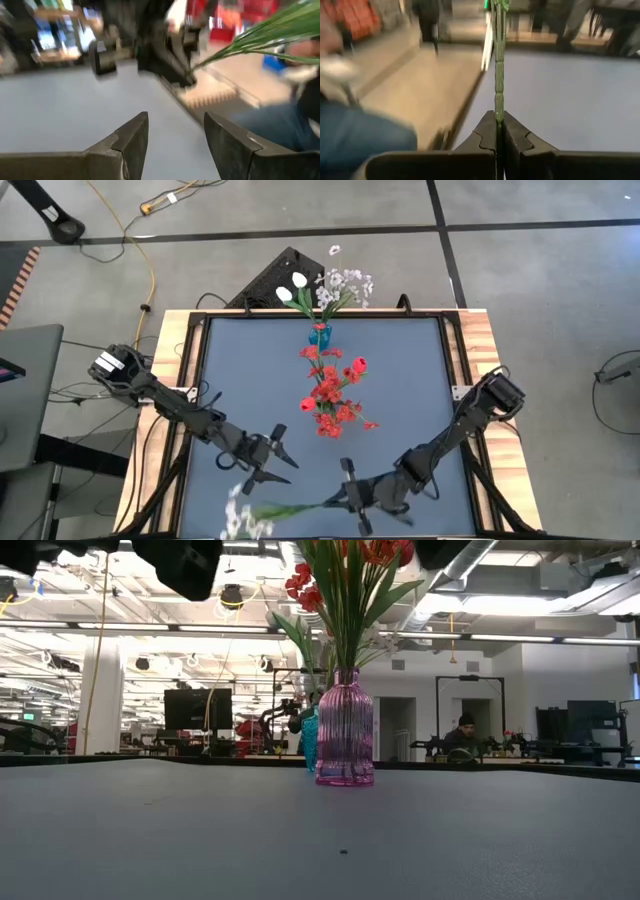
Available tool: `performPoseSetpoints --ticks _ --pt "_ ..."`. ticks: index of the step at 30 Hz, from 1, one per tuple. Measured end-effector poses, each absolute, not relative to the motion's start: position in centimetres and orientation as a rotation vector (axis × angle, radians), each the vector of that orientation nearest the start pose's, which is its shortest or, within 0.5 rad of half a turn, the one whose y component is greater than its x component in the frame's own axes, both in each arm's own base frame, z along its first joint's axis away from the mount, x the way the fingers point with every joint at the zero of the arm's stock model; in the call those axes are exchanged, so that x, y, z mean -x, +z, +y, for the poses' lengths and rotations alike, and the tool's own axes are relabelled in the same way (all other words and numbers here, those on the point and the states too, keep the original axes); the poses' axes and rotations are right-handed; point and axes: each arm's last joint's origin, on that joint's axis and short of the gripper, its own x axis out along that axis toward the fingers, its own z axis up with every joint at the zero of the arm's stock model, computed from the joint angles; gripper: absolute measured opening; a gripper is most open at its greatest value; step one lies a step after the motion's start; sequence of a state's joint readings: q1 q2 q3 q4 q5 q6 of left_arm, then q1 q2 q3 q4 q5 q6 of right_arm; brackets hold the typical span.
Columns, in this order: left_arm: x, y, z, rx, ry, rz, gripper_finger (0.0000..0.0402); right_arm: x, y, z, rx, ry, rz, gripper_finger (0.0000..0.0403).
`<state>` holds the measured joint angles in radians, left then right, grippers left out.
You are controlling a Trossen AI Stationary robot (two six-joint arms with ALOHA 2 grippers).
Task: Sort flowers into vase by color
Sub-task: Put the white flowers into the blue vase
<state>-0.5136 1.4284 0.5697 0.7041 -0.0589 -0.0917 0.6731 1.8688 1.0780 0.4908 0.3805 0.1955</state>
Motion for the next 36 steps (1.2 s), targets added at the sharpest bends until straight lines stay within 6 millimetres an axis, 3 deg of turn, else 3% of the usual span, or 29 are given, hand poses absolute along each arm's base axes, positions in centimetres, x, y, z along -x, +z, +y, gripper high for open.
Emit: performPoseSetpoints --ticks 5,11,19,27,31,36 --pt "-23.4 20.3 -13.9 0.068 -0.415 -0.027 0.0181 -32.6 18.2 21.8 -0.19 0.229 0.1 0.003" --pt "-23.3 20.7 -14.4 0.028 -0.339 -0.055 0.0181 -34.6 16.7 20.2 -0.255 0.191 0.005 0.0031" --pt "-23.4 21.0 -14.3 0.033 -0.277 -0.07 0.0181 -36.7 16.5 18.6 -0.277 0.157 -0.018 0.0032" --pt "-23.2 21.6 -14.4 0.025 -0.278 -0.141 0.0179 -37.0 16.5 17.9 -0.276 0.138 -0.017 0.0032" --pt "-23.1 21.8 -14.3 -0.001 -0.243 -0.162 0.0158 -37.0 16.5 18.0 -0.277 0.139 -0.02 0.0032" --pt "-23.1 21.8 -14.3 -0.009 -0.235 -0.163 0.0099 -37.0 16.5 18.0 -0.276 0.141 -0.016 0.0032"
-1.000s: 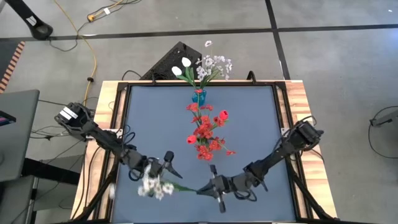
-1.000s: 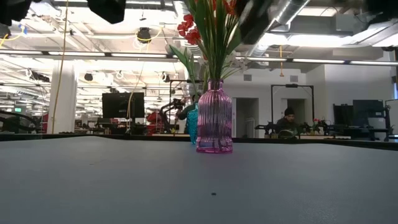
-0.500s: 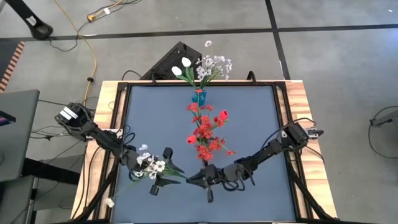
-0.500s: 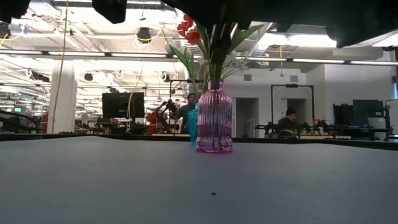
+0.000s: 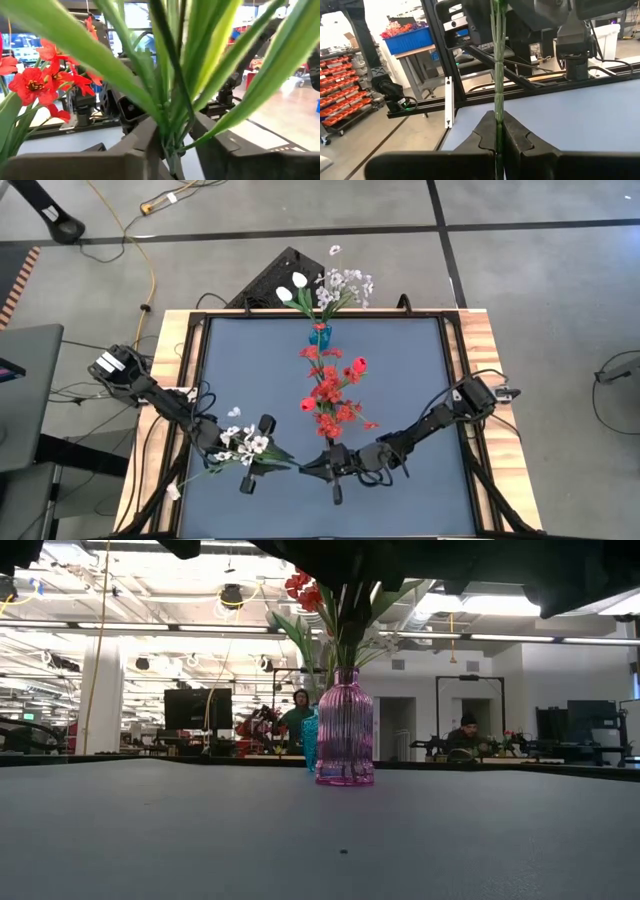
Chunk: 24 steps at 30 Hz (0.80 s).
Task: Sort flowers into vase by color
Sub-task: Put the white flowers into the blue vase
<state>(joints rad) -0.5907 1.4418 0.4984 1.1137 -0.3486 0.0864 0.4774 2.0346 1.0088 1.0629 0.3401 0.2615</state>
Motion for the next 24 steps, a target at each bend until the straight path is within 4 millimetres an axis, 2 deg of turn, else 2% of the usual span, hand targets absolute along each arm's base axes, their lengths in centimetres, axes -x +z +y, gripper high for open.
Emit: performPoseSetpoints --ticks 7,13,20,24 --pt "-23.09 21.8 -14.43 -0.009 -0.239 -0.16 0.0015 -36.98 16.4 18.07 -0.268 0.145 -0.009 0.0042" --pt "-23.09 21.79 -14.42 0.004 -0.24 -0.158 0.0011 -36.98 16.38 18.06 -0.264 0.145 -0.007 0.0084" --pt "-23.16 21.36 -14.34 0.052 -0.208 -0.105 0.0007 -36.95 16.46 18.1 -0.236 0.162 -0.004 0.0181" --pt "-22.81 21.62 -13.96 0.075 -0.16 -0.055 0.0007 -36.63 17.18 18.12 -0.182 0.233 0.072 0.0238"
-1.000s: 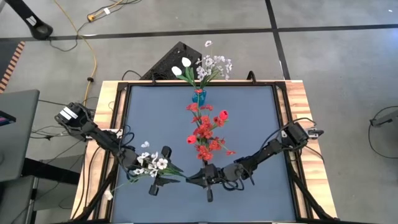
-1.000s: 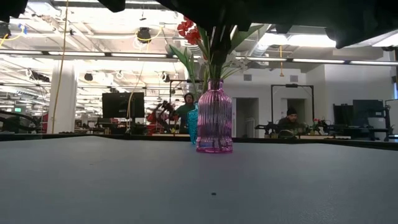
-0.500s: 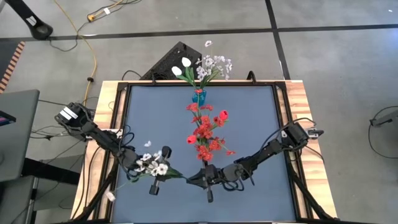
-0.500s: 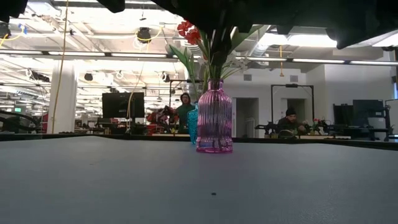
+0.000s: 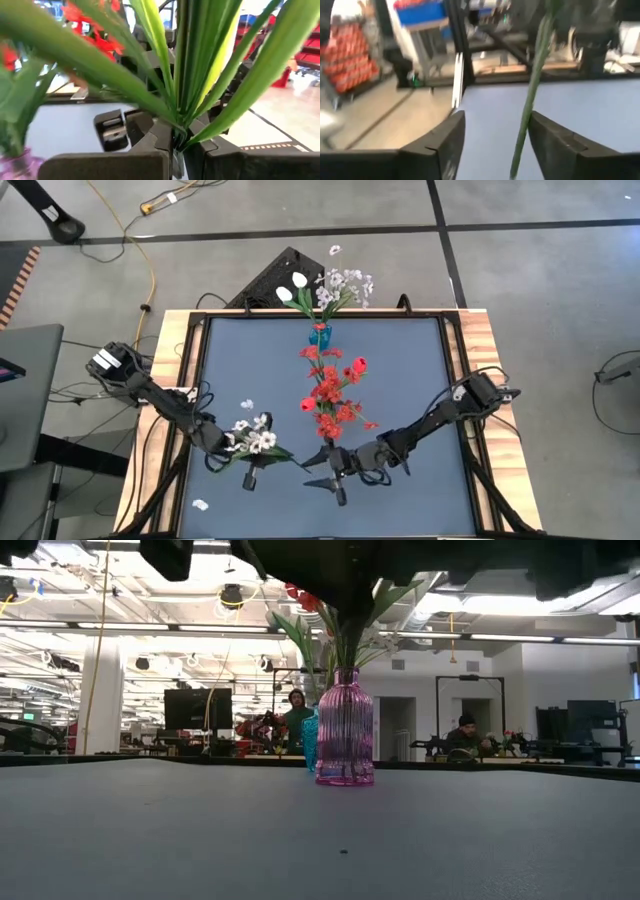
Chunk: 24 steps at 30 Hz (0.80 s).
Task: Sort flowers into vase by color
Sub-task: Put the white flowers into the blue vase
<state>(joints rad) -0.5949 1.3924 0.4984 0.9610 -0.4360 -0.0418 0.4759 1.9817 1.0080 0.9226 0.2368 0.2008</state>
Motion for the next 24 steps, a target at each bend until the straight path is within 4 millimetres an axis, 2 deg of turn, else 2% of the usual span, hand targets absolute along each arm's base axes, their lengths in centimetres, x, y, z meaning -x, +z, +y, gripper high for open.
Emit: performPoseSetpoints --ticks 4,11,14,17,24 --pt "-21.9 22.7 -13.0 0.062 -0.093 -0.002 0.0007 -35.6 18.3 17.8 -0.137 0.268 0.25 0.0262" --pt "-20.4 24.1 -8.8 -0.01 0.203 0.101 0.0007 -32.7 20.3 16.4 -0.141 0.209 0.549 0.0264" --pt "-20.6 24.6 -6.2 -0.052 0.317 0.115 0.0007 -31.4 21.4 15.7 -0.153 0.177 0.624 0.0265" --pt "-21.2 24.7 -3.3 -0.074 0.341 0.129 0.0006 -30.1 23.0 15.0 -0.144 0.143 0.641 0.0265" --pt "-21.3 25.3 4.7 -0.094 0.402 0.094 0.0006 -27.7 25.6 12.4 -0.032 -0.125 0.624 0.0265"
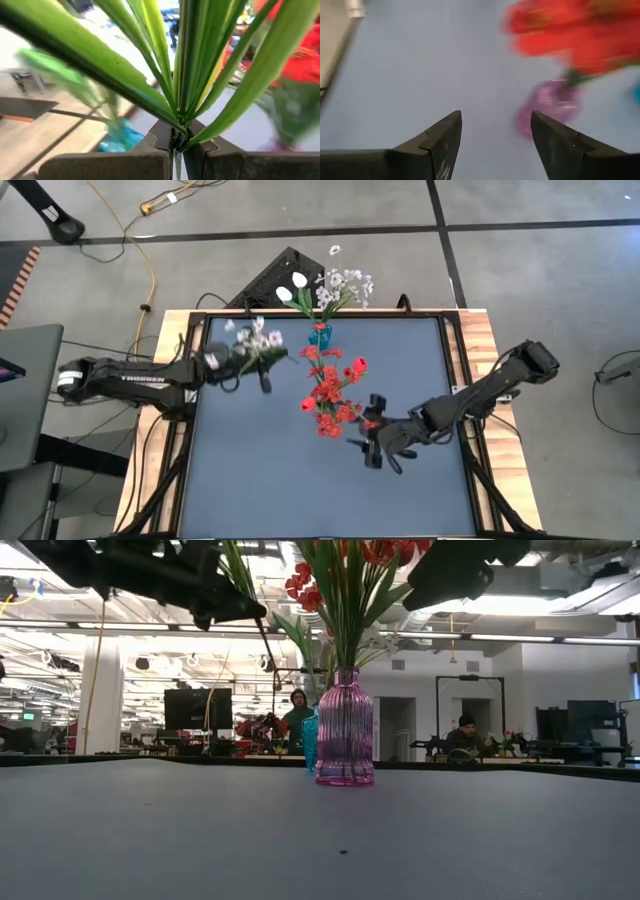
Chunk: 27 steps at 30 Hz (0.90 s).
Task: Sort flowers into vase by color
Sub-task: Put the white flowers into the blue vase
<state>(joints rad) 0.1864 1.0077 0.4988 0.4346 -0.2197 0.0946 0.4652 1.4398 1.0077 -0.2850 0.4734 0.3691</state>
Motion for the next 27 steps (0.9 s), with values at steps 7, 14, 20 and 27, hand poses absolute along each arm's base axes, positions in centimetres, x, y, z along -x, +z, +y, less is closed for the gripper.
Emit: performPoseSetpoints --ticks 7,14,20,27 --pt "-22.4 25.7 10.6 -0.044 0.362 0.065 0.0006 -28.2 26.3 9.3 -0.044 -0.265 0.602 0.0265" --pt "-27.0 26.3 13.3 -0.073 0.304 0.218 0.0006 -28.9 26.1 6.5 -0.047 -0.312 0.643 0.0265" --pt "-28.8 27.5 14.4 -0.144 0.344 0.234 0.0006 -28.1 26.3 4.8 -0.038 -0.37 0.693 0.0265" --pt "-28.8 27.9 14.8 -0.194 0.393 0.243 0.0006 -27.6 27.1 4.0 -0.015 -0.391 0.677 0.0265"
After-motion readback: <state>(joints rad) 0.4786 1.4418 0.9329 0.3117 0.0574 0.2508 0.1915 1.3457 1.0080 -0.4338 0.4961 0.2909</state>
